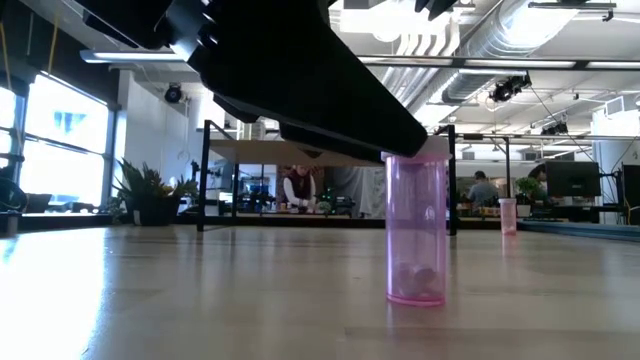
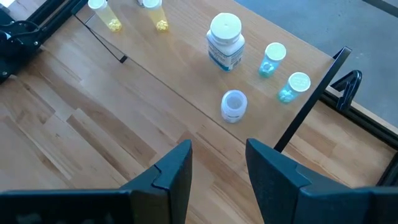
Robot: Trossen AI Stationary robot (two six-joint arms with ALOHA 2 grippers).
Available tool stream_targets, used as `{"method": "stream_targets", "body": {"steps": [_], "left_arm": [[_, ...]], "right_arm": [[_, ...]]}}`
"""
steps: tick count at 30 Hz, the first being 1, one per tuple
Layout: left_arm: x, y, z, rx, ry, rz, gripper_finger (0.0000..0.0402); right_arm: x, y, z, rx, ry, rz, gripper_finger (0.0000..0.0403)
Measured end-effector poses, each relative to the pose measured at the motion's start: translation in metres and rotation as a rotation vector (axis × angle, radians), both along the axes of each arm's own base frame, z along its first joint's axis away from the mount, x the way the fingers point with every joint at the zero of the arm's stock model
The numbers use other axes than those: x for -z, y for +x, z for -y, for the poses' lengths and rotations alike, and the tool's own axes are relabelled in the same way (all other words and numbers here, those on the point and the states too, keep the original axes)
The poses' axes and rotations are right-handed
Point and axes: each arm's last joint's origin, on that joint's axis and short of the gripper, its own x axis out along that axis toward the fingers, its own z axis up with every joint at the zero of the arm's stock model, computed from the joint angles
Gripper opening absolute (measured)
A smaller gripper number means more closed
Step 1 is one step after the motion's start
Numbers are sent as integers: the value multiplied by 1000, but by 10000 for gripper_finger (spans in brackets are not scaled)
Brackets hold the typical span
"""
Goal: Pick and place medicine bottles onto shelf by color
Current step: Put the bottom pink pill bottle on the shelf
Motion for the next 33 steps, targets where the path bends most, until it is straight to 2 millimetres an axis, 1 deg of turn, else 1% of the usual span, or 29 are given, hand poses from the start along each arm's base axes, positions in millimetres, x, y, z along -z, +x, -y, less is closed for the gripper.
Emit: {"method": "stream_targets", "body": {"steps": [6,11,16,19,23,26,30,33], "left_arm": [[0,0,0,1,-1,0,101],[0,0,0,9,-7,-3,101],[-6,0,-4,51,-48,-6,102],[-16,1,-11,40,-57,10,100],[-29,3,-27,16,-39,34,102],[-45,3,-42,-1,-15,67,102],[-63,2,-70,-43,16,95,101],[-81,0,-93,-82,43,136,103]], "right_arm": [[0,0,0,0,0,0,142],[0,0,0,0,0,0,142],[0,0,0,0,0,0,142],[0,0,0,0,0,0,142],[0,0,0,1,-1,1,142],[0,0,2,10,-12,1,142],[-1,-1,3,14,-47,-12,142],[-1,0,3,11,-50,-10,142]]}}
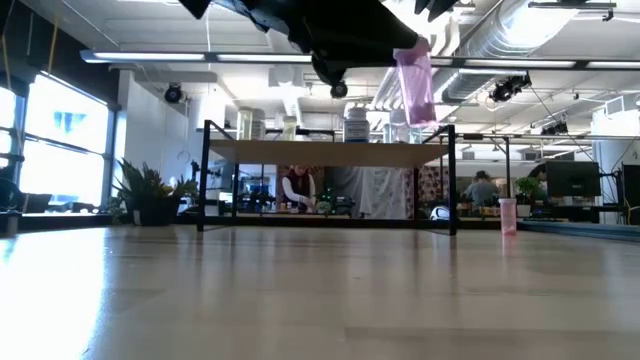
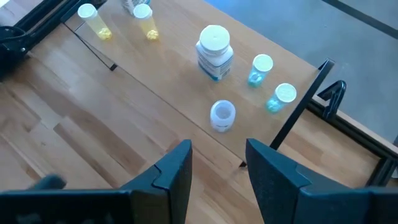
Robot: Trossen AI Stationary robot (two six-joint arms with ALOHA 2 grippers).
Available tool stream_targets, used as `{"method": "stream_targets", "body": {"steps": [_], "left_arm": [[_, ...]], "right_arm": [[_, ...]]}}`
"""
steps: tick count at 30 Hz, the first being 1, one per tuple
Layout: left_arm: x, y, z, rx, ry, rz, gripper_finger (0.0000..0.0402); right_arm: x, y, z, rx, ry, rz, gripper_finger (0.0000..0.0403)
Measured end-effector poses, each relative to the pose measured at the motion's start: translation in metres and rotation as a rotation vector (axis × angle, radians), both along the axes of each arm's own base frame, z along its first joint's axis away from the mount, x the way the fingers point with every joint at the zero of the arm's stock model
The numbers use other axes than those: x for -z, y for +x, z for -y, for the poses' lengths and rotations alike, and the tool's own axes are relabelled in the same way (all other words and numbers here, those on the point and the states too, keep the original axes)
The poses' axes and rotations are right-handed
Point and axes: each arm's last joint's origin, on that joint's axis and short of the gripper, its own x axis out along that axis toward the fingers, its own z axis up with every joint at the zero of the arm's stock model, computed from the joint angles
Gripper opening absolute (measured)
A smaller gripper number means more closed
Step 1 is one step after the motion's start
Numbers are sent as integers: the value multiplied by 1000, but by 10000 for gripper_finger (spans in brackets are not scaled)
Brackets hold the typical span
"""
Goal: Pick and place medicine bottles onto shelf by color
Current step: Put the bottom pink pill bottle on the shelf
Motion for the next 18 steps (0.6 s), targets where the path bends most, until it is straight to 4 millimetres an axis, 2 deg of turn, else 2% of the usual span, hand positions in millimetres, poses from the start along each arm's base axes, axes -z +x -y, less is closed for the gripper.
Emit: {"method": "stream_targets", "body": {"steps": [9,18], "left_arm": [[-47,-19,-74,-147,34,93,103],[-88,-56,-143,-344,76,180,103]], "right_arm": [[-1,2,0,-26,-20,14,142],[-5,6,2,-63,-66,44,142]]}}
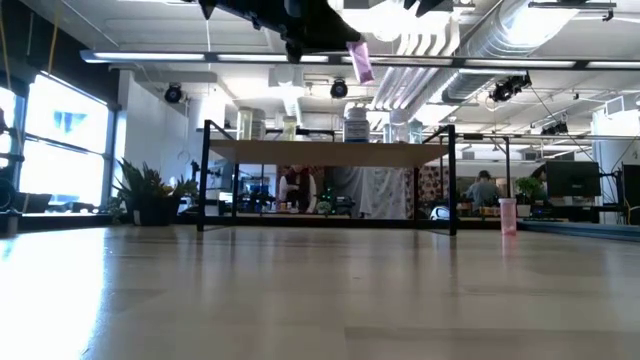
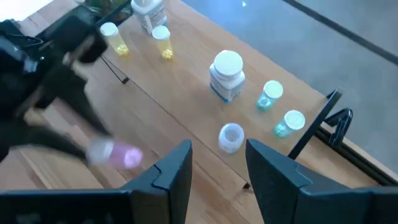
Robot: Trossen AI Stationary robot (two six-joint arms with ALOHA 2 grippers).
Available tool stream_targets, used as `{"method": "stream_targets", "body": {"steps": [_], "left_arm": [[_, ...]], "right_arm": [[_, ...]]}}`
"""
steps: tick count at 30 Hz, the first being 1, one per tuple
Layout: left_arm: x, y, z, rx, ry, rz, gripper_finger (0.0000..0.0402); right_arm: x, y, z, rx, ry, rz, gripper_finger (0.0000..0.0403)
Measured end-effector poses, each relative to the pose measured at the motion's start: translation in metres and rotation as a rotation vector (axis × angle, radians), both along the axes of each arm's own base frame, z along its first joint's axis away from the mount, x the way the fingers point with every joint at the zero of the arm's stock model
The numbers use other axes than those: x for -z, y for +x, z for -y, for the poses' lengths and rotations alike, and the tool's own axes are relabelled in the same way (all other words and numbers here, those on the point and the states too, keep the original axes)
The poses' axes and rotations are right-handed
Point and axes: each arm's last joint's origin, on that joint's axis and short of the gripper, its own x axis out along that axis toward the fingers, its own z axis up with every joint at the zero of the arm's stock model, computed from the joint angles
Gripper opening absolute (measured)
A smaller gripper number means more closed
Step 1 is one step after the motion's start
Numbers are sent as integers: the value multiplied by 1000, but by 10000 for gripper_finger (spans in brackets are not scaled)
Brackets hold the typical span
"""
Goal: Pick and place medicine bottles onto shelf by color
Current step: Put the bottom pink pill bottle on the shelf
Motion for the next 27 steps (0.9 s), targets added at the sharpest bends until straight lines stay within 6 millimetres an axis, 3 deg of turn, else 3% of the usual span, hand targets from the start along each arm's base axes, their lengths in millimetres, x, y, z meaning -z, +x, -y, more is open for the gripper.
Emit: {"method": "stream_targets", "body": {"steps": [11,20,27], "left_arm": [[-12,-38,-72,-257,12,32,103],[-35,-59,-109,-395,56,-52,103],[-30,-62,-129,-462,-40,-108,103]], "right_arm": [[-3,1,10,17,-83,9,142],[-5,-4,31,46,-126,-8,142],[-6,-9,44,90,-136,-10,142]]}}
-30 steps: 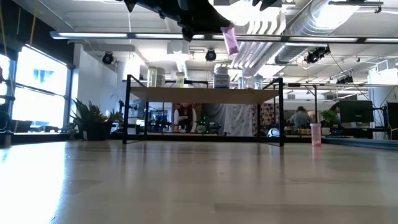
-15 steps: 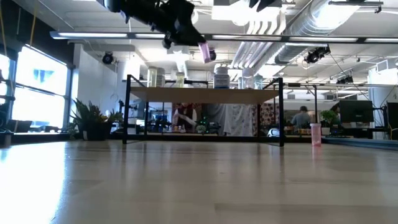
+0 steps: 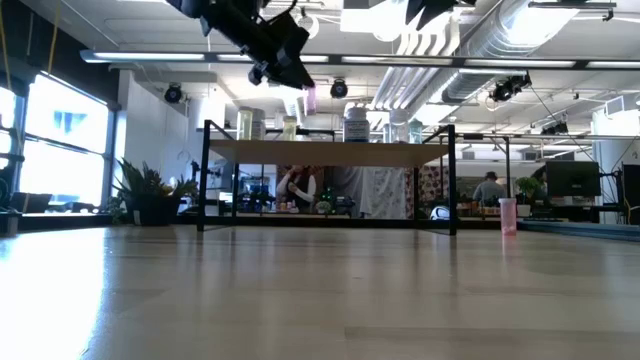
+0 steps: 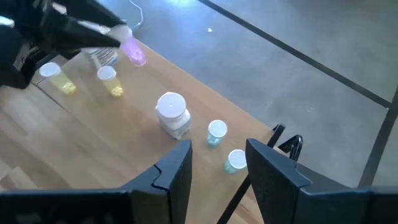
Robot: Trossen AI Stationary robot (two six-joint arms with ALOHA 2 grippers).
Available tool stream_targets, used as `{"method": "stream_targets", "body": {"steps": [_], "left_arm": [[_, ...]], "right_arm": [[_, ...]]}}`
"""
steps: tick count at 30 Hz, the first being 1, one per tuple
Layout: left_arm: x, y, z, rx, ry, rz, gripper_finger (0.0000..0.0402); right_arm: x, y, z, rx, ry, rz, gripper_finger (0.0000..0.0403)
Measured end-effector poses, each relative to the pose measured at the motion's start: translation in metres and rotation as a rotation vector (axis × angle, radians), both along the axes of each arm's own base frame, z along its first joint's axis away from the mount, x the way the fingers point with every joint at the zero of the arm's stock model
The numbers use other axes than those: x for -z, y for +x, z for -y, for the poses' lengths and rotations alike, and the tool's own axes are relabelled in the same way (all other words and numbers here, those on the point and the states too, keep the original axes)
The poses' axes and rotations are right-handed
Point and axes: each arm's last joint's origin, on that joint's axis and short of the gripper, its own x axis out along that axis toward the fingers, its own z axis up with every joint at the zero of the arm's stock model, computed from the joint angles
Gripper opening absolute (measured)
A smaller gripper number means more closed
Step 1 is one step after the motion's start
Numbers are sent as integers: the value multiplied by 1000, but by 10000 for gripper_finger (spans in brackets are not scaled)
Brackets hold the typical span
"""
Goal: Pick and place medicine bottles onto shelf by color
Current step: Put the bottom pink pill bottle on the shelf
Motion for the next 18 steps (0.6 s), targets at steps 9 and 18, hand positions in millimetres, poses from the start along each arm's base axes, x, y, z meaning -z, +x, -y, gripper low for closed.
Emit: {"method": "stream_targets", "body": {"steps": [9,18], "left_arm": [[29,25,2,33,-71,-54,103],[47,32,-3,14,-96,-102,104]], "right_arm": [[0,-4,8,20,-8,-11,142],[0,-3,8,7,12,0,142]]}}
